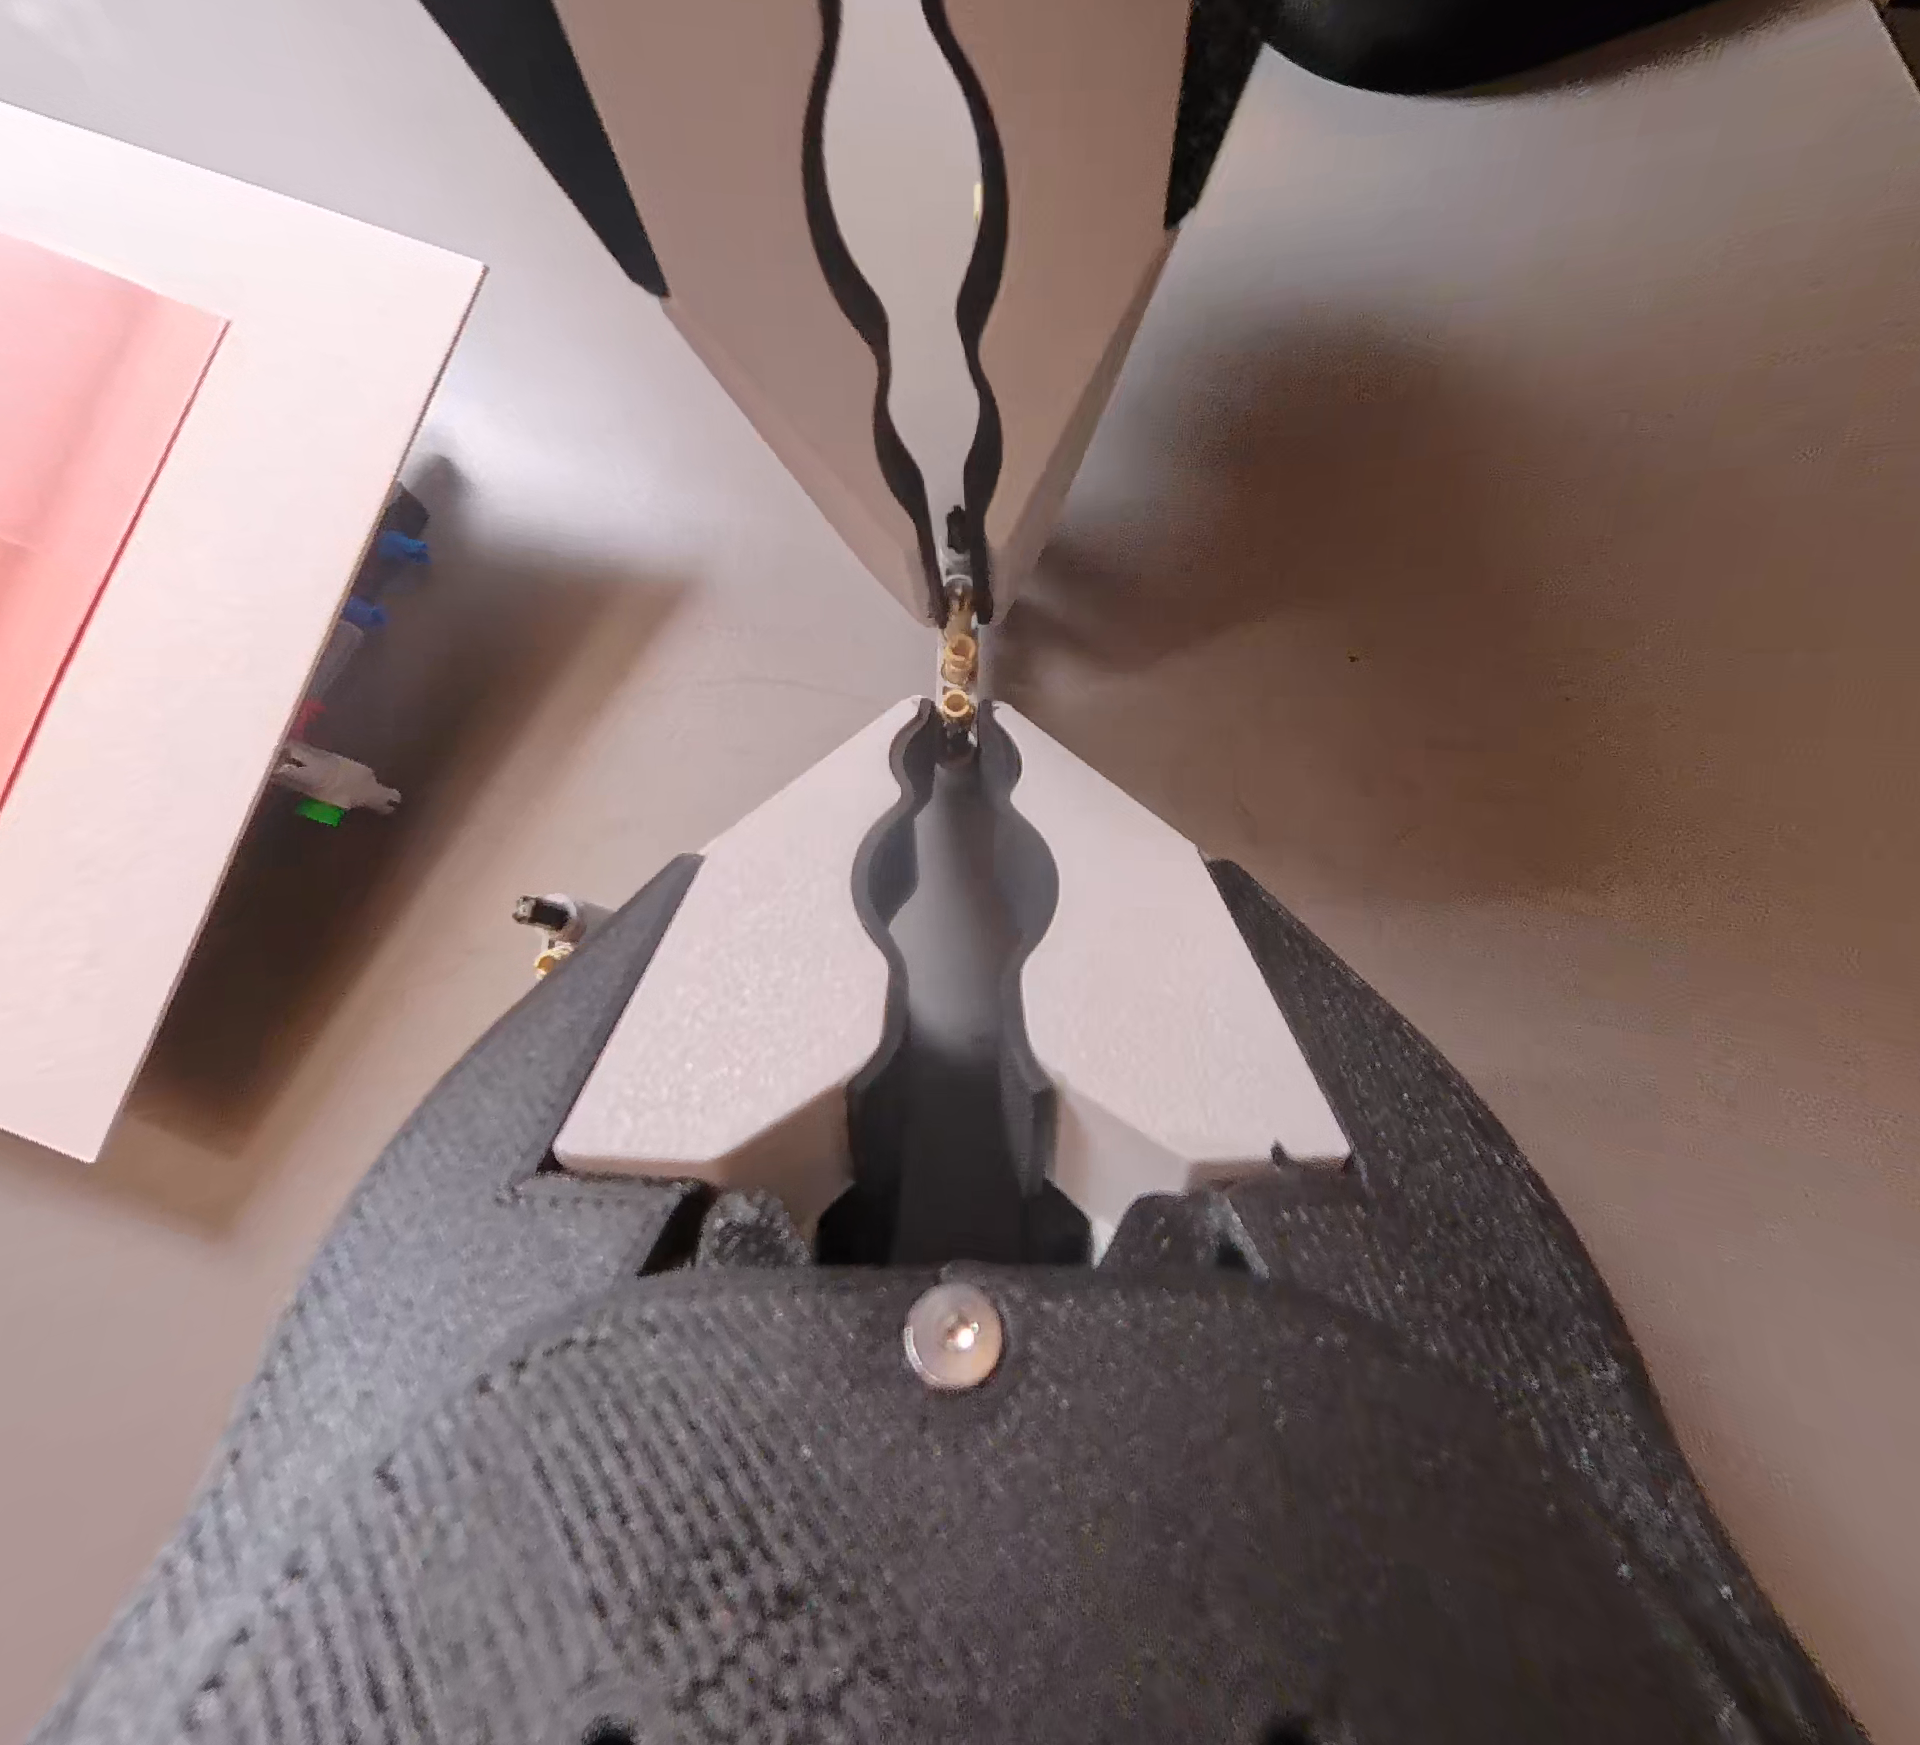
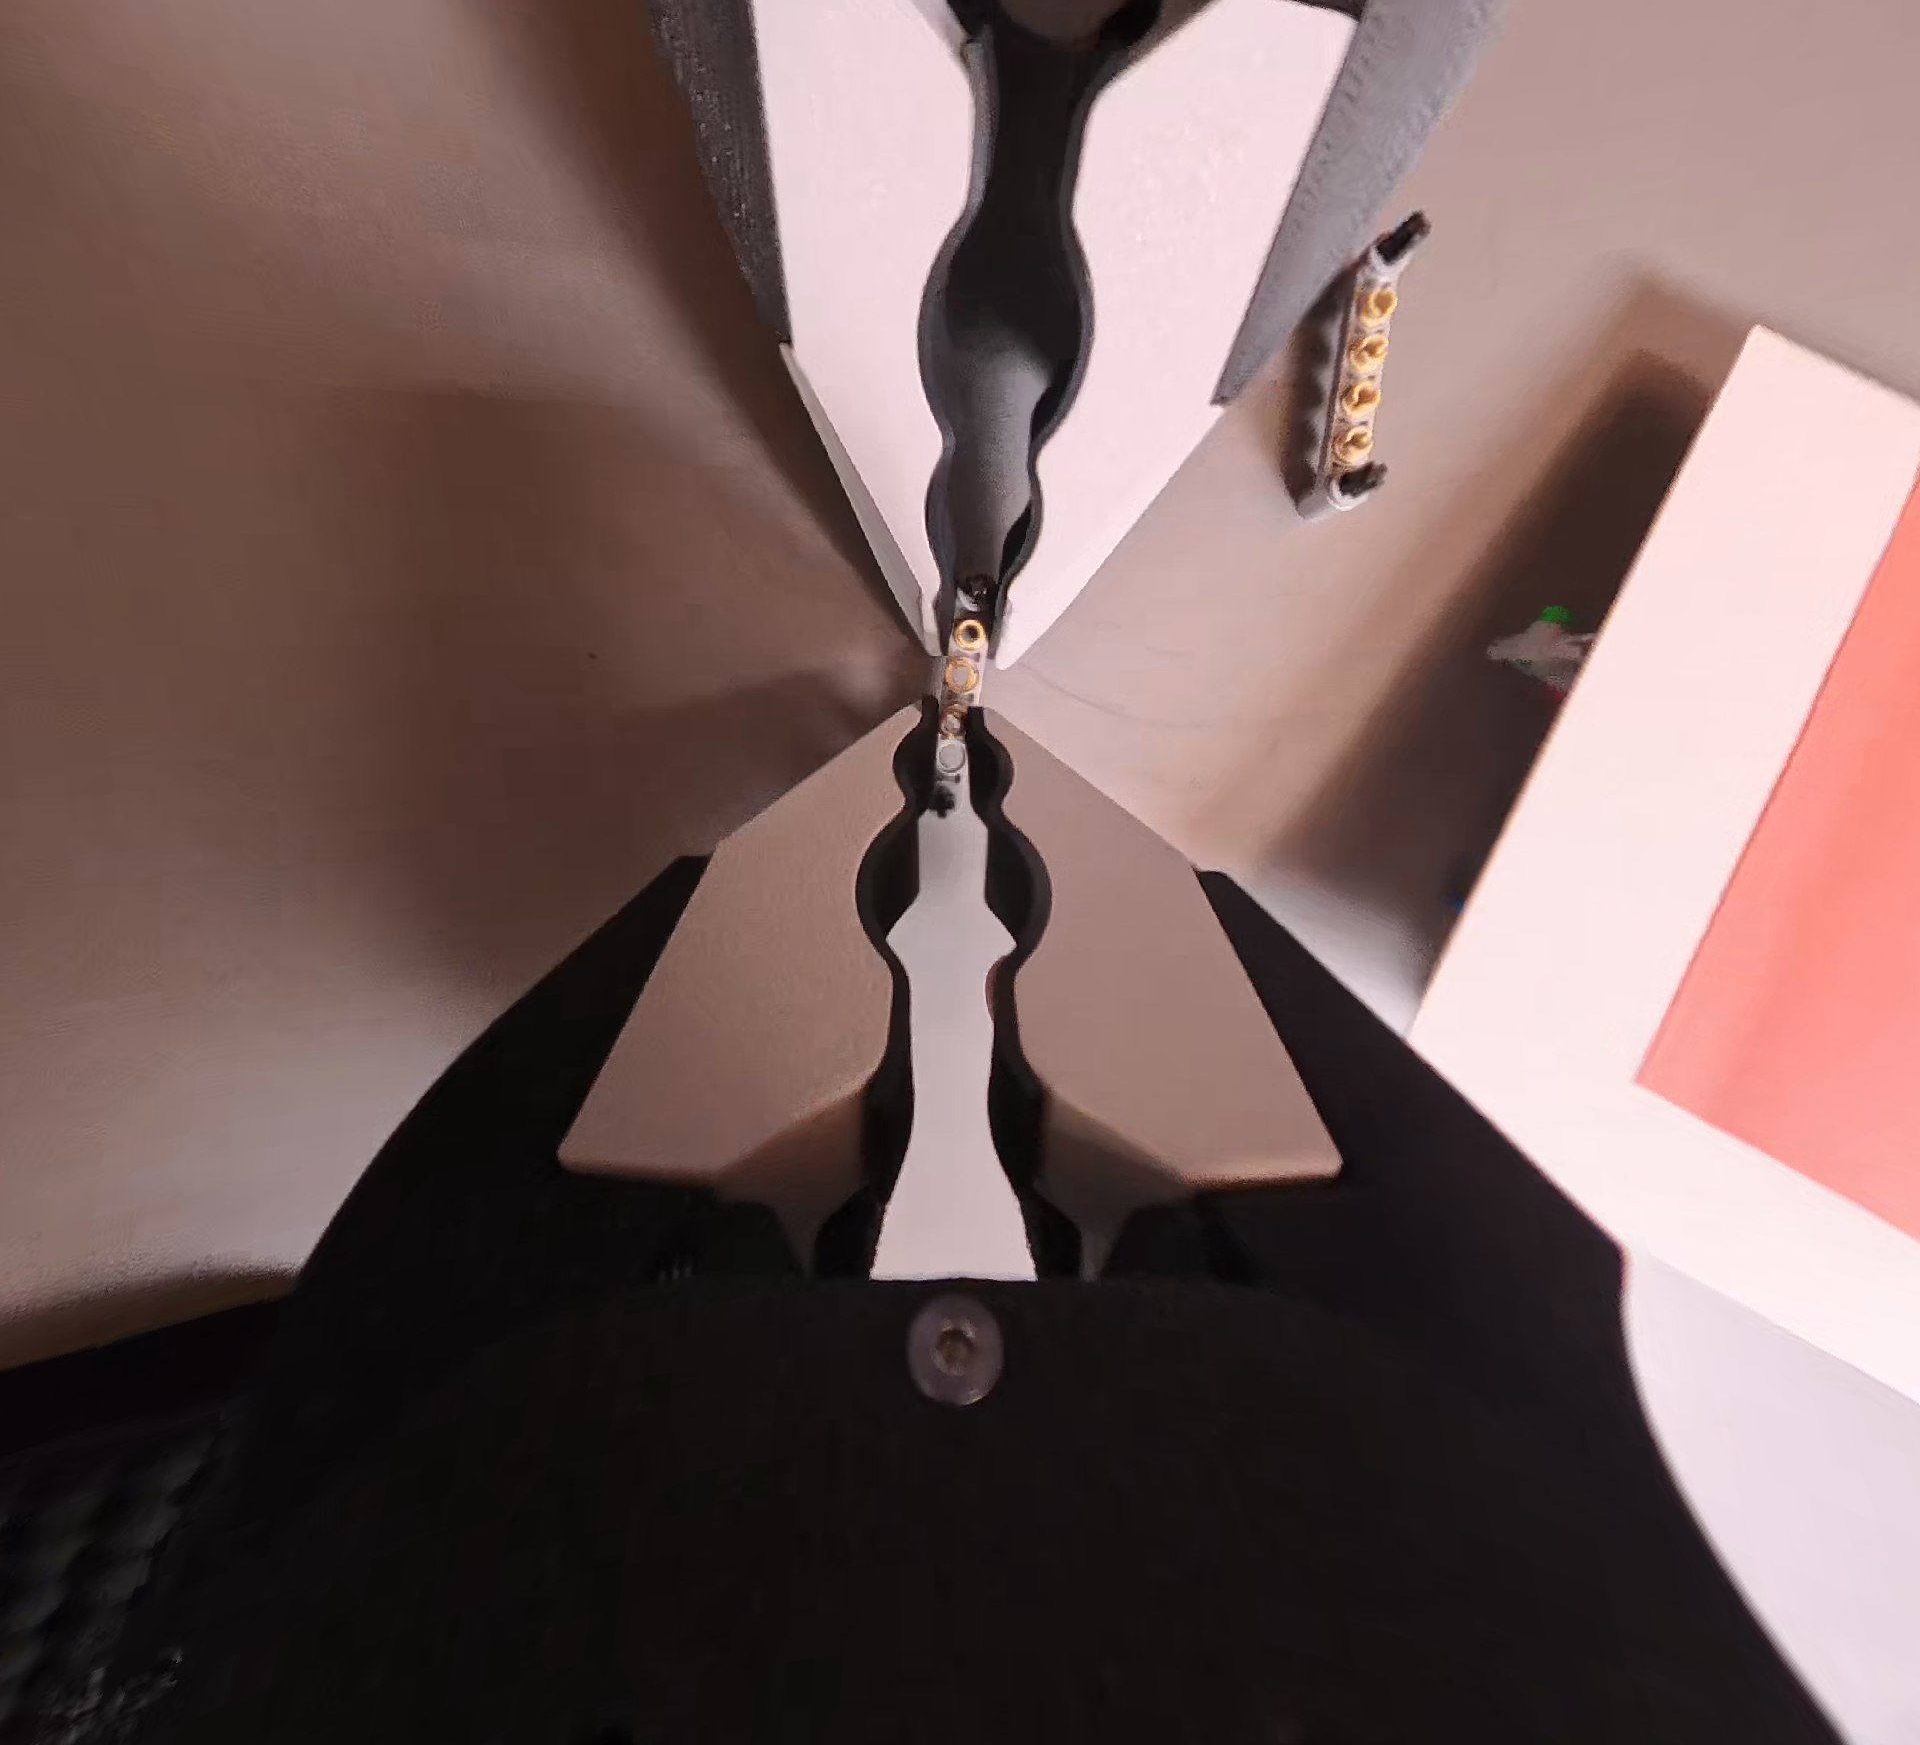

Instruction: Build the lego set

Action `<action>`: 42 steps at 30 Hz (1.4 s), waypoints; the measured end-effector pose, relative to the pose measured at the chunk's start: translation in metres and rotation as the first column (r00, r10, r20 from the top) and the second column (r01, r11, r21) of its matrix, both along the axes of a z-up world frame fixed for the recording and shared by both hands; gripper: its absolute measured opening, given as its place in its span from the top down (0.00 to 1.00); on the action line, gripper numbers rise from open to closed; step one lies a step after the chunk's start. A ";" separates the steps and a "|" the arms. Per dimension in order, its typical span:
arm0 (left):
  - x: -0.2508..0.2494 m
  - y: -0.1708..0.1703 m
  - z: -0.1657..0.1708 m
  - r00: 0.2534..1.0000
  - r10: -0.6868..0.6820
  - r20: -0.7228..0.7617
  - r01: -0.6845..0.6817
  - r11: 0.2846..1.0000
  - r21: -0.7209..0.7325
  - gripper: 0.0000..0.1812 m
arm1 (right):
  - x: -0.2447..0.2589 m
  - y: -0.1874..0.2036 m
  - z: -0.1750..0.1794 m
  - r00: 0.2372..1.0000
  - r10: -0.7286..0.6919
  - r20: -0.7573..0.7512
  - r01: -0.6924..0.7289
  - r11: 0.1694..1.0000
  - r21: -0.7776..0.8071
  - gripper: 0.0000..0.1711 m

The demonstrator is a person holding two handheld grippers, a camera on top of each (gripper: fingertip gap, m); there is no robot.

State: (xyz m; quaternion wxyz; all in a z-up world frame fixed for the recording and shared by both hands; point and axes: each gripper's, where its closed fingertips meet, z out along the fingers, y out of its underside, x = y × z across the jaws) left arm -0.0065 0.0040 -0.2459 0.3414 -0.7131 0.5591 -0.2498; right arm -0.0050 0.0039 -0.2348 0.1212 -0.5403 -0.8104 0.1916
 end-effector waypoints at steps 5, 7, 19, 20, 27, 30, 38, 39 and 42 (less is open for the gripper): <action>0.000 0.001 0.000 1.000 0.006 0.001 -0.006 1.000 -0.005 0.97 | 0.001 0.003 -0.001 1.000 -0.026 -0.003 0.026 0.999 -0.030 0.98; -0.001 0.001 0.000 1.000 0.010 0.002 -0.010 1.000 -0.012 0.96 | 0.004 0.006 -0.004 0.999 -0.010 0.039 0.009 1.000 0.028 0.98; -0.003 0.000 0.000 1.000 0.003 0.008 -0.003 1.000 -0.027 0.97 | 0.002 0.005 0.000 0.999 0.006 0.052 -0.009 0.998 0.059 0.98; -0.003 0.000 0.000 1.000 0.004 0.010 -0.004 1.000 -0.031 0.97 | 0.002 0.005 0.003 0.999 0.000 0.034 -0.002 0.999 0.050 0.98; -0.004 -0.001 0.003 0.999 0.000 0.041 0.002 0.998 -0.068 0.97 | 0.008 0.002 0.015 0.997 -0.030 -0.065 0.036 0.995 0.094 0.98; -0.006 -0.002 0.005 0.998 0.006 0.067 0.002 0.994 -0.114 0.97 | 0.023 0.003 0.014 0.993 -0.077 -0.089 0.087 0.989 0.117 0.98; -0.005 -0.010 0.015 0.982 0.047 0.183 0.020 0.937 -0.350 0.97 | 0.039 0.007 -0.011 0.962 -0.151 -0.228 0.203 0.953 0.226 0.97; -0.005 -0.011 0.016 0.982 0.051 0.184 0.019 0.933 -0.359 0.97 | 0.039 0.007 -0.010 0.959 -0.149 -0.242 0.208 0.948 0.242 0.95; -0.005 -0.011 0.016 0.981 0.062 0.182 0.012 0.924 -0.383 0.97 | 0.031 0.007 0.009 0.936 -0.113 -0.333 0.222 0.925 0.308 0.87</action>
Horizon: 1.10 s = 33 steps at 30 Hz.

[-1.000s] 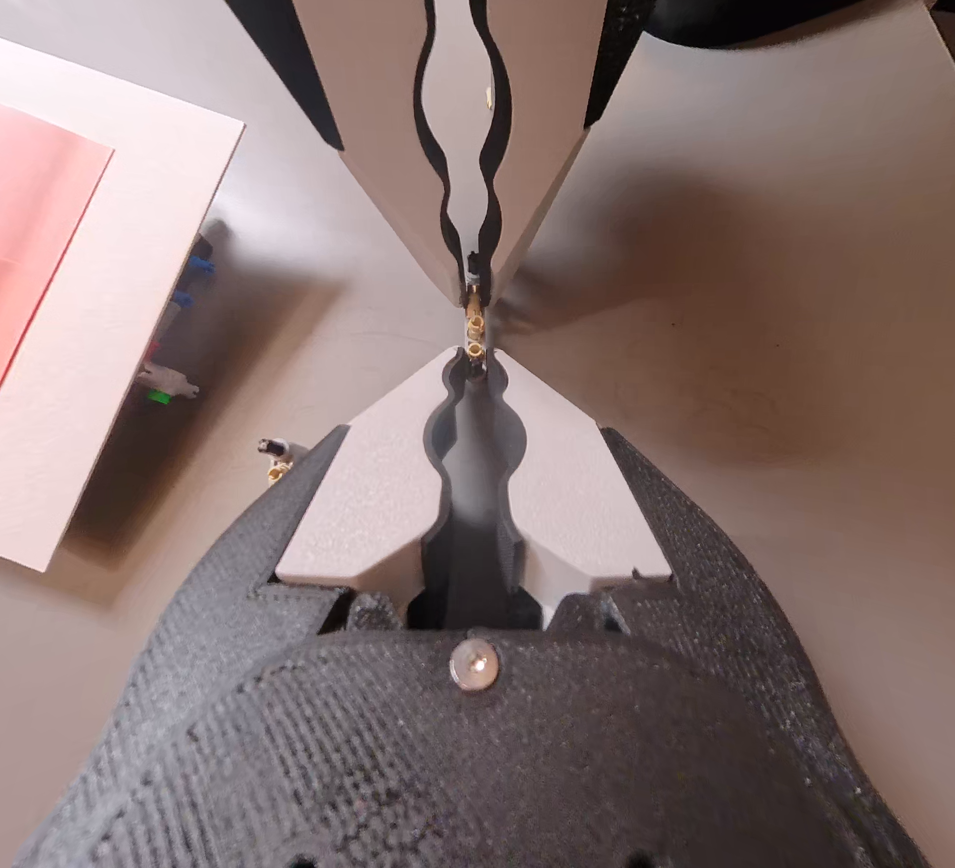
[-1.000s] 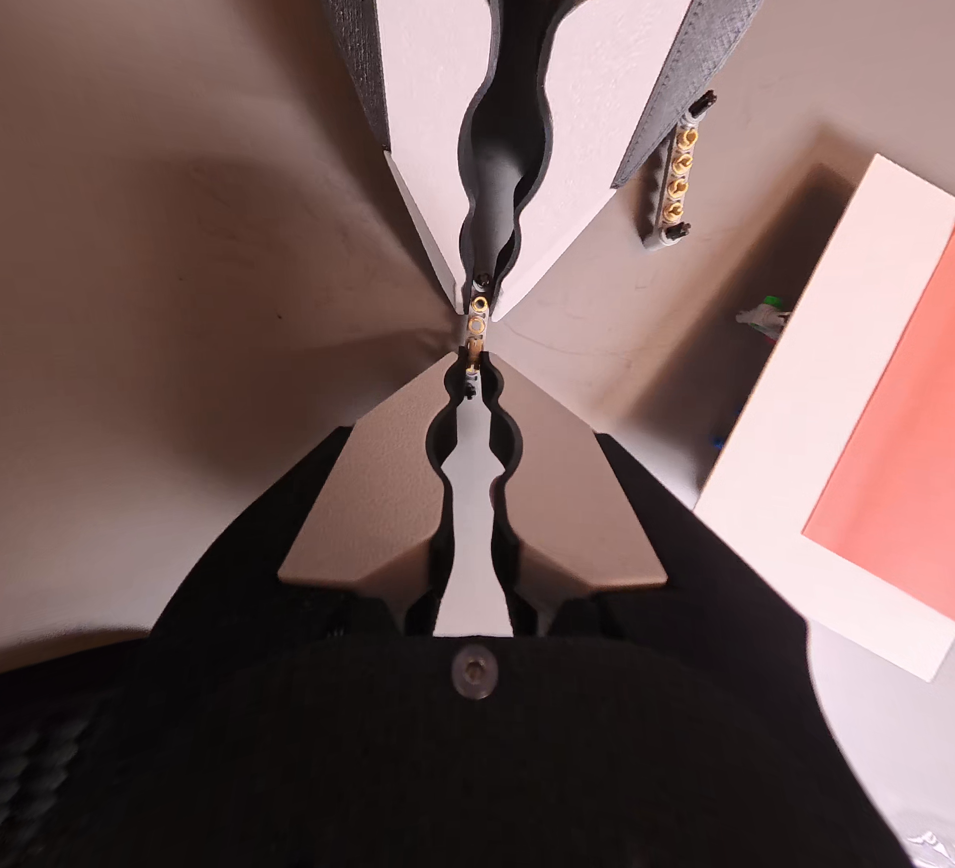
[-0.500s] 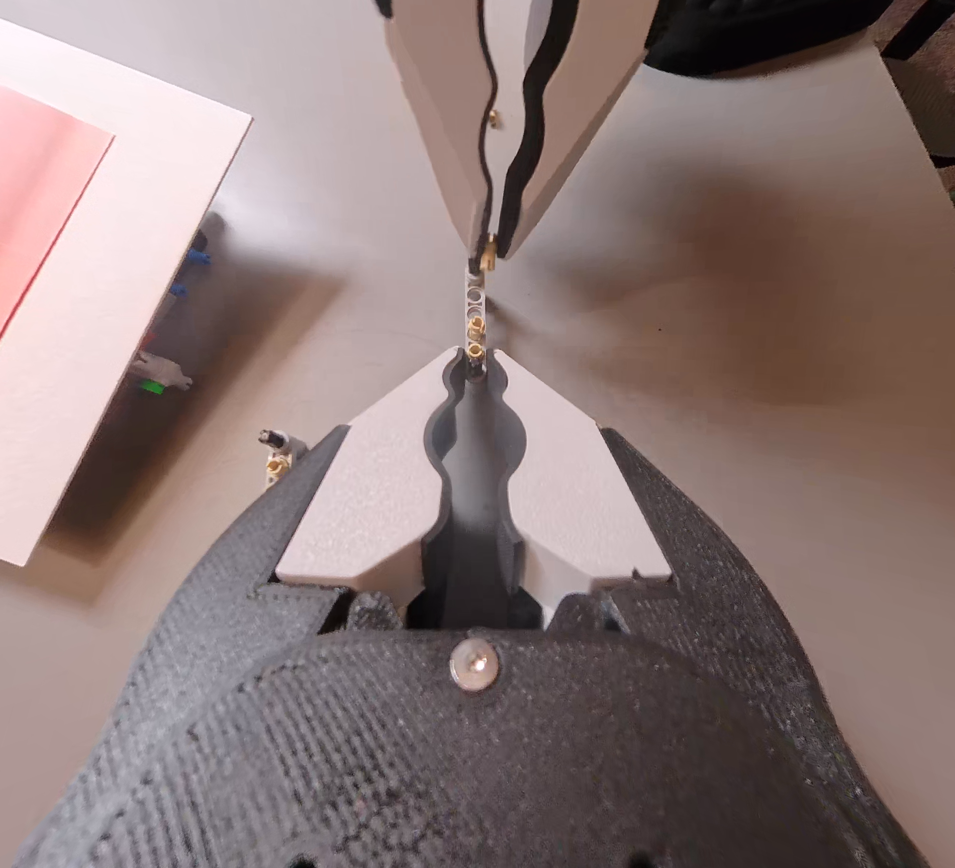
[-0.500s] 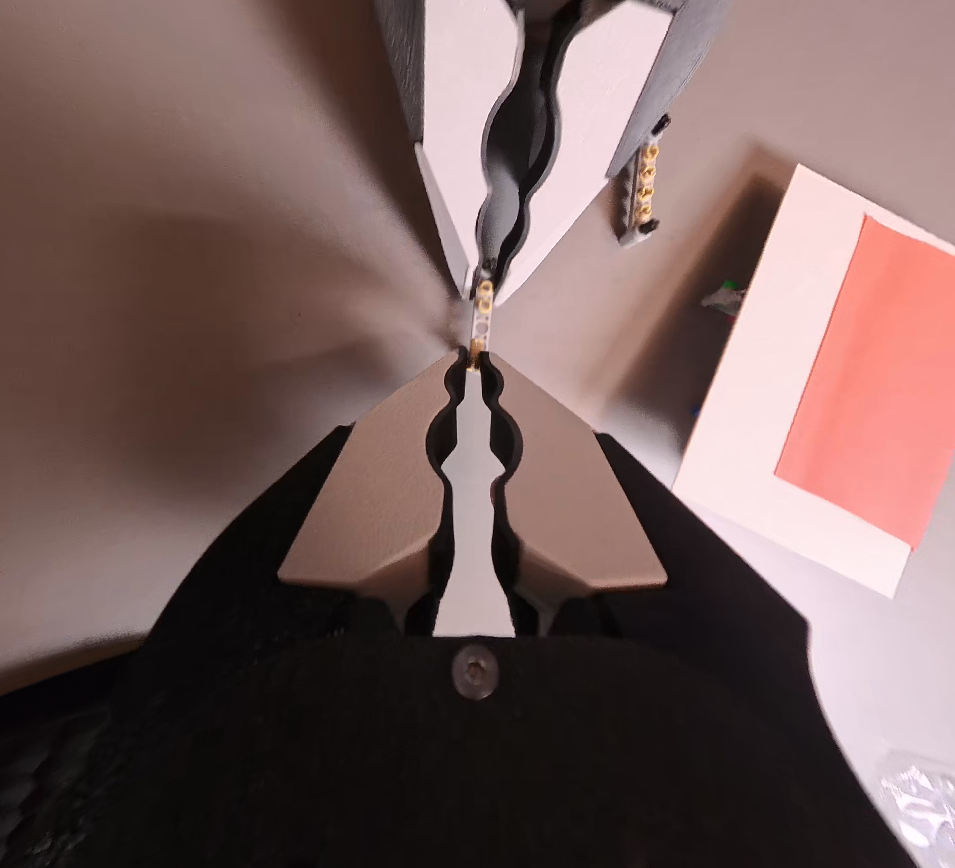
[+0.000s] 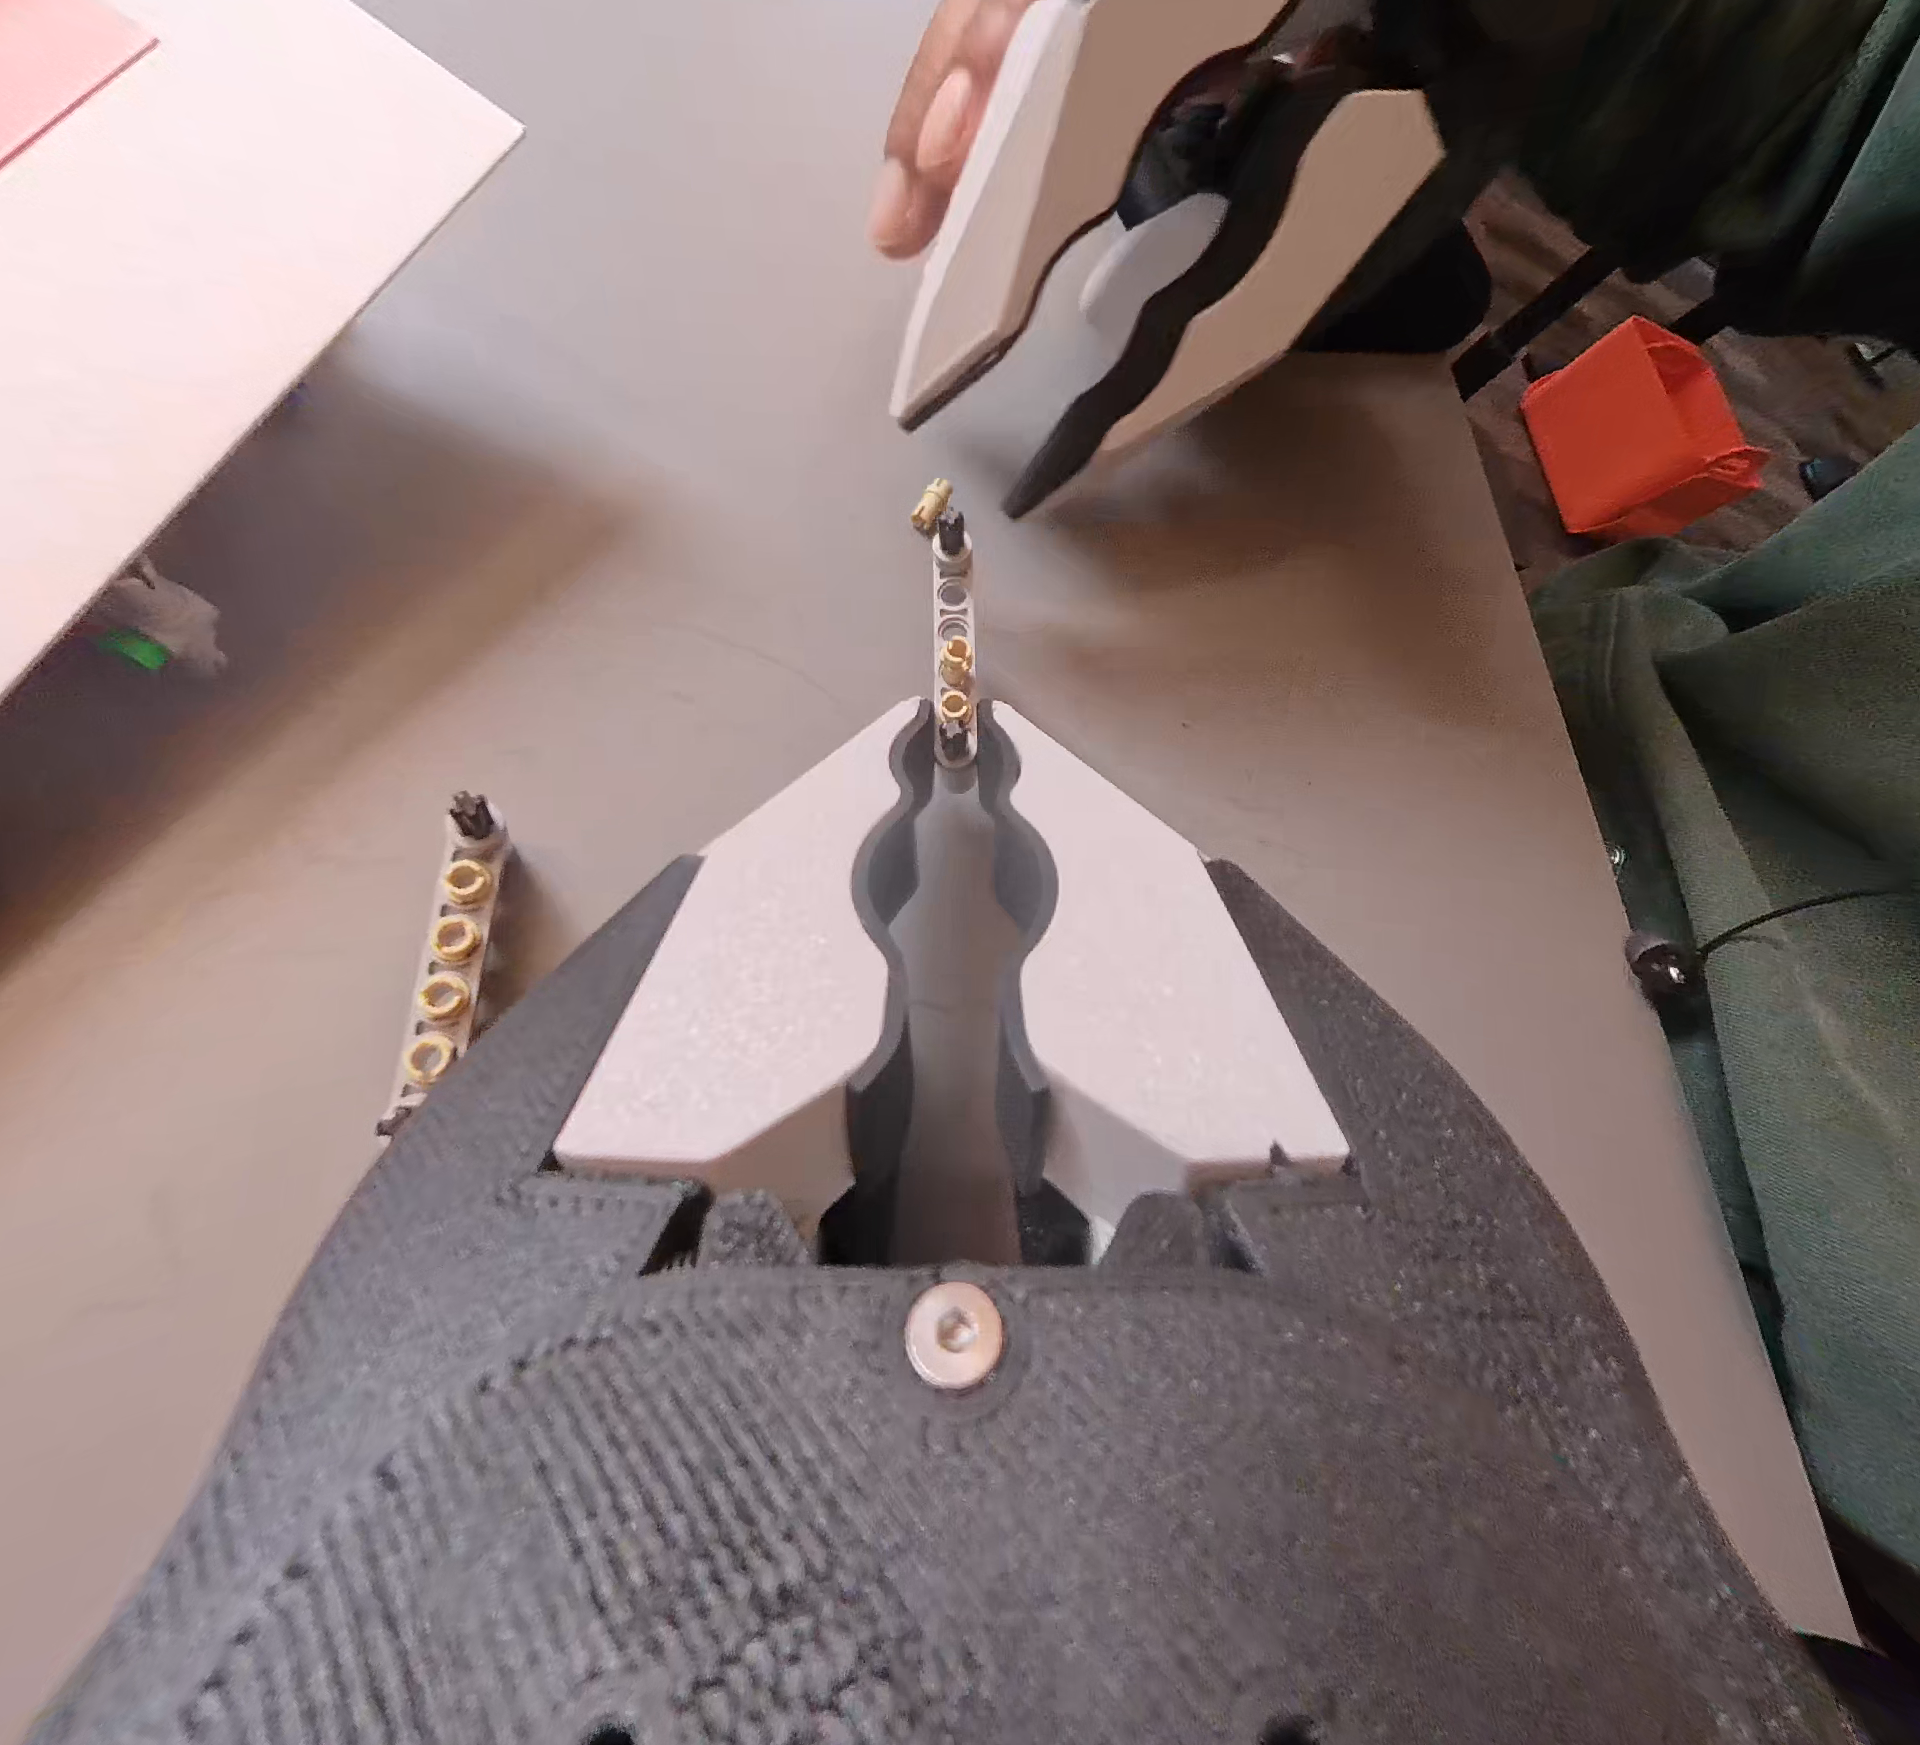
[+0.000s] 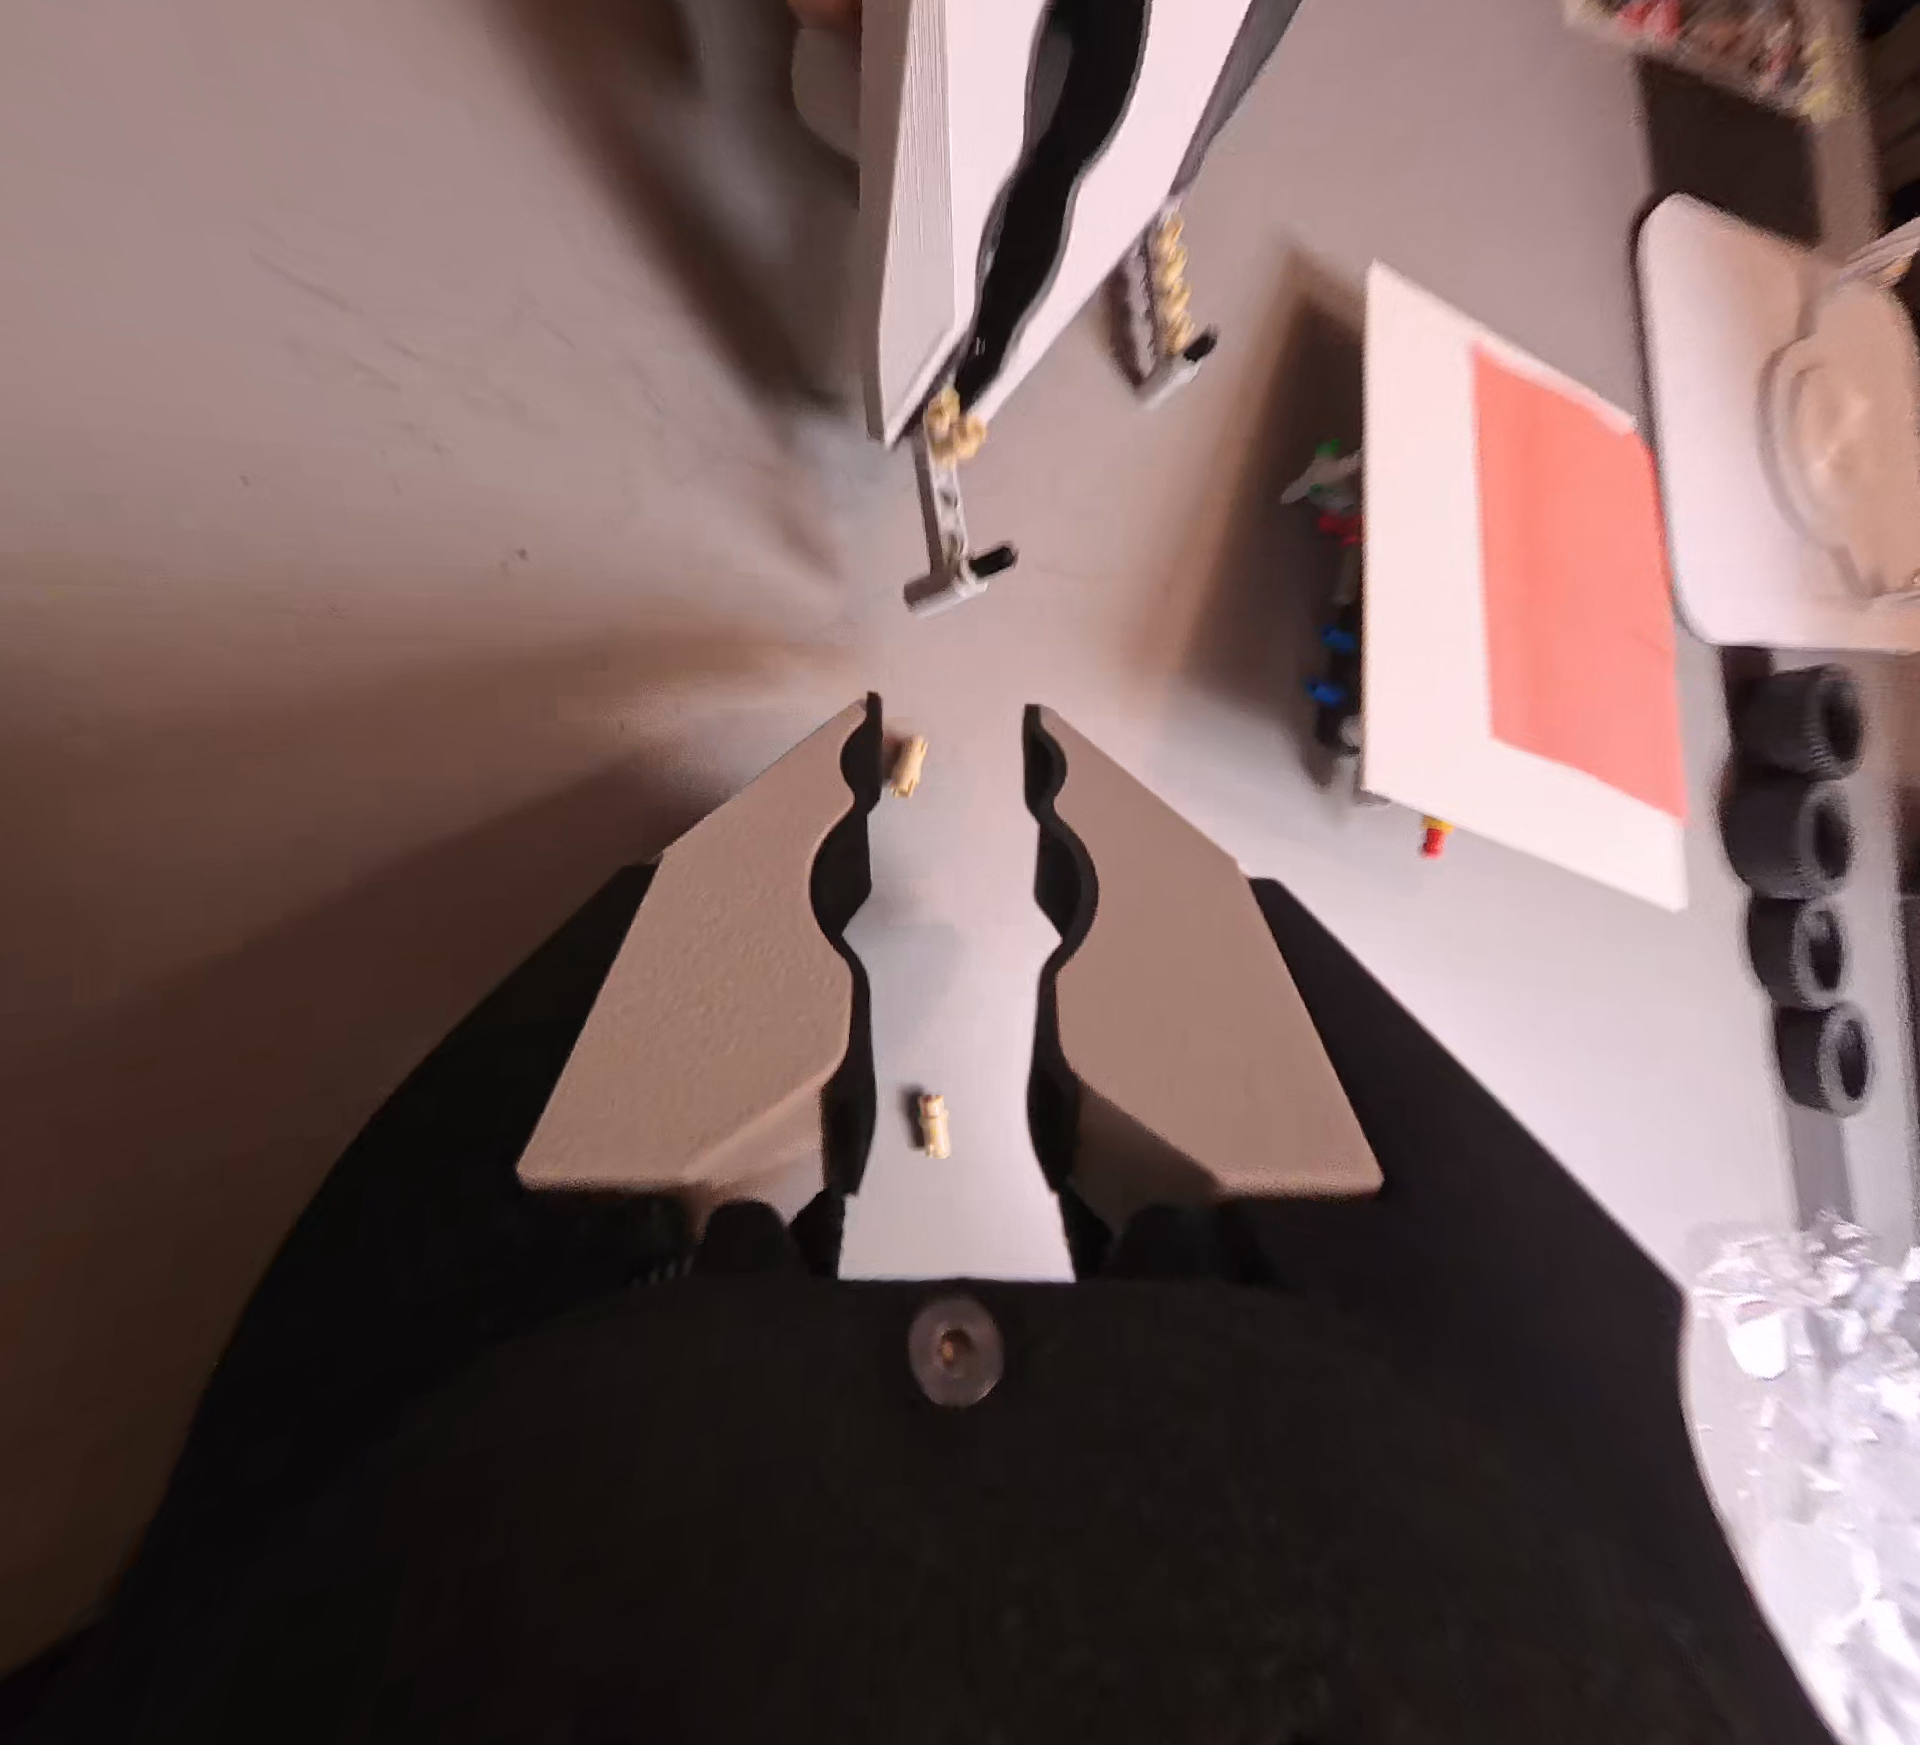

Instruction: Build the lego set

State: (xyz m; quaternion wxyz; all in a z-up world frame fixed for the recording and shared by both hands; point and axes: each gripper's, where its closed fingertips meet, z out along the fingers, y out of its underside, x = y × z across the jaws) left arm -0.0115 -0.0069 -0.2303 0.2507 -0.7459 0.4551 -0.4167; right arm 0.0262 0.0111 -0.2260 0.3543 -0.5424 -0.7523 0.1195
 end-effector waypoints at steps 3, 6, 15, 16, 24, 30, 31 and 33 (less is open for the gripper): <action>0.000 0.001 -0.001 1.000 0.006 -0.018 -0.005 1.000 0.012 0.97 | -0.021 -0.012 0.024 0.993 0.094 -0.076 -0.082 0.986 0.145 0.84; -0.002 0.004 -0.005 0.998 0.014 -0.069 -0.009 0.997 0.078 0.97 | -0.039 -0.021 0.018 0.985 0.175 -0.006 -0.165 0.938 0.304 0.84; -0.004 0.008 -0.016 0.975 0.008 -0.224 0.066 0.945 0.321 0.97 | -0.048 -0.013 0.002 0.995 0.103 0.000 -0.103 0.993 0.059 0.92; -0.004 0.008 -0.016 0.975 0.006 -0.223 0.068 0.945 0.321 0.97 | -0.048 -0.011 0.000 0.995 0.096 0.008 -0.096 0.995 0.040 0.92; -0.004 0.008 -0.016 0.975 0.003 -0.222 0.072 0.943 0.326 0.97 | -0.049 -0.009 -0.006 0.996 0.082 0.045 -0.078 0.994 -0.079 0.98; -0.003 0.007 -0.016 0.975 0.002 -0.220 0.073 0.940 0.334 0.97 | -0.048 -0.010 -0.008 0.989 0.091 0.119 -0.062 0.971 -0.229 0.98; -0.003 0.007 -0.016 0.975 0.002 -0.220 0.074 0.939 0.336 0.97 | -0.048 -0.009 -0.009 0.985 0.099 0.139 -0.063 0.968 -0.241 0.98; -0.003 0.007 -0.016 0.976 0.002 -0.220 0.074 0.939 0.337 0.97 | -0.049 -0.009 -0.009 0.976 0.119 0.180 -0.070 0.964 -0.255 0.98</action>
